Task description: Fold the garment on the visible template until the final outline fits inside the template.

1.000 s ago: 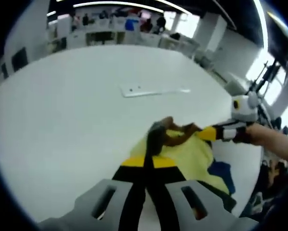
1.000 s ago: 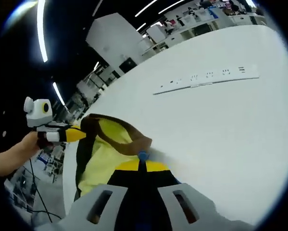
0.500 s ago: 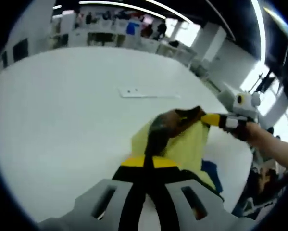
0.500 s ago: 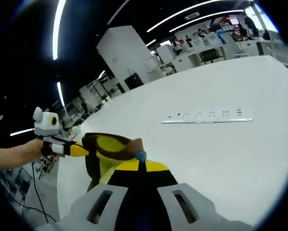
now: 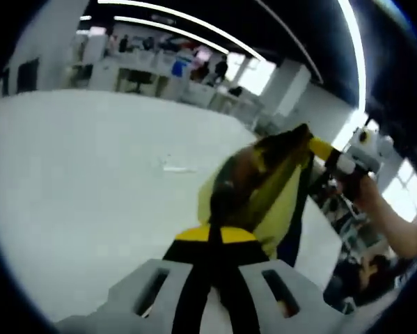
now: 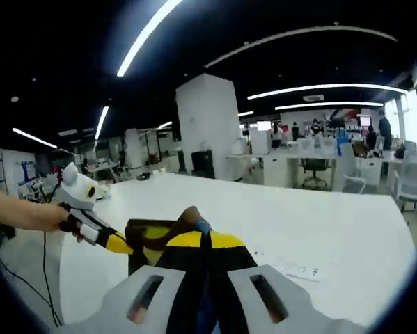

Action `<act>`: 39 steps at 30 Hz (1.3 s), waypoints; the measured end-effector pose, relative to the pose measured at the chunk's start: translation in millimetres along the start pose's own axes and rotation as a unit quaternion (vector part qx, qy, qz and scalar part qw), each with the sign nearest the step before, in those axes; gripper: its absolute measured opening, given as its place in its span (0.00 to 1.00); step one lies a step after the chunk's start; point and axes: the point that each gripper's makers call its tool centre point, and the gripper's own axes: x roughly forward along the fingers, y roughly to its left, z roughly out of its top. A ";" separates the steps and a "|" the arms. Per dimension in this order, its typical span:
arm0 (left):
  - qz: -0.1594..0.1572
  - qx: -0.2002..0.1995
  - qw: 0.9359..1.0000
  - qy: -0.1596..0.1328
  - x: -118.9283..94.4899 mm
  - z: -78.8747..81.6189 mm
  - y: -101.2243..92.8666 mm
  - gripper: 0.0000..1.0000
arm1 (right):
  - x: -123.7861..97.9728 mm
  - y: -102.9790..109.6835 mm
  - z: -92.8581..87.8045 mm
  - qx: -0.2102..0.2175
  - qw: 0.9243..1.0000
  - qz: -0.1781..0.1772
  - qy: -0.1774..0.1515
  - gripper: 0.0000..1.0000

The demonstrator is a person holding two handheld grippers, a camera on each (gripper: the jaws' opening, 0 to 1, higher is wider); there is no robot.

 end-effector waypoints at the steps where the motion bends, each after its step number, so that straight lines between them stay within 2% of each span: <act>1: -0.003 0.004 1.000 -0.006 -4.5 3.9 -5.1 0.00 | -2.4 -1.3 8.2 -0.016 1.000 -0.005 -0.002 0.01; 3: -0.003 0.023 1.000 -0.016 -13.7 11.4 -11.8 0.00 | -8.4 -3.0 22.5 -0.040 0.999 -0.016 -0.012 0.01; 5: -0.009 0.021 0.999 -0.028 -22.2 18.2 -18.8 0.00 | -19.3 -0.3 40.9 -0.047 0.998 -0.025 -0.028 0.01; 7: -0.027 0.010 0.998 -0.055 -31.2 30.7 -30.9 0.00 | -28.5 5.3 58.4 -0.050 0.998 -0.026 -0.040 0.01; 9: -0.028 0.025 0.998 -0.057 -38.0 35.0 -37.6 0.00 | -33.6 8.0 73.4 -0.070 0.996 -0.031 -0.051 0.01; 14: -0.027 0.062 0.994 -0.081 -55.2 53.2 -50.8 0.00 | -45.9 16.9 98.1 -0.097 0.993 -0.035 -0.064 0.01; 16: -0.023 0.090 0.991 -0.092 -62.7 61.1 -53.7 0.00 | -50.0 16.6 104.4 -0.104 0.992 -0.037 -0.068 0.01; 21: -0.016 0.116 0.986 -0.117 -82.5 78.9 -62.6 0.00 | -64.0 19.3 116.7 -0.113 0.990 -0.043 -0.076 0.01; 23: -0.003 0.145 0.979 -0.143 -96.3 96.2 -66.5 0.00 | -70.2 20.4 124.7 -0.112 0.989 -0.044 -0.083 0.01; 27: 0.001 0.169 0.970 -0.176 -116.3 121.7 -79.6 0.00 | -81.8 28.8 139.8 -0.121 0.987 -0.039 -0.098 0.01; 29: 0.003 0.180 0.965 -0.188 -123.7 131.8 -85.8 0.00 | -87.3 32.9 148.1 -0.110 0.987 -0.029 -0.112 0.01; 31: 0.008 0.197 0.958 -0.209 -134.0 146.4 -93.2 0.00 | -93.8 37.4 154.1 -0.093 0.988 -0.018 -0.123 0.01; 34: 0.012 0.213 0.948 -0.236 -150.2 166.1 -103.8 0.00 | -103.4 42.9 158.2 -0.082 0.988 0.000 -0.130 0.01; 39: 0.015 0.232 0.938 -0.258 -166.6 185.3 -115.8 0.00 | -117.8 63.8 154.6 -0.094 0.986 0.030 -0.132 0.01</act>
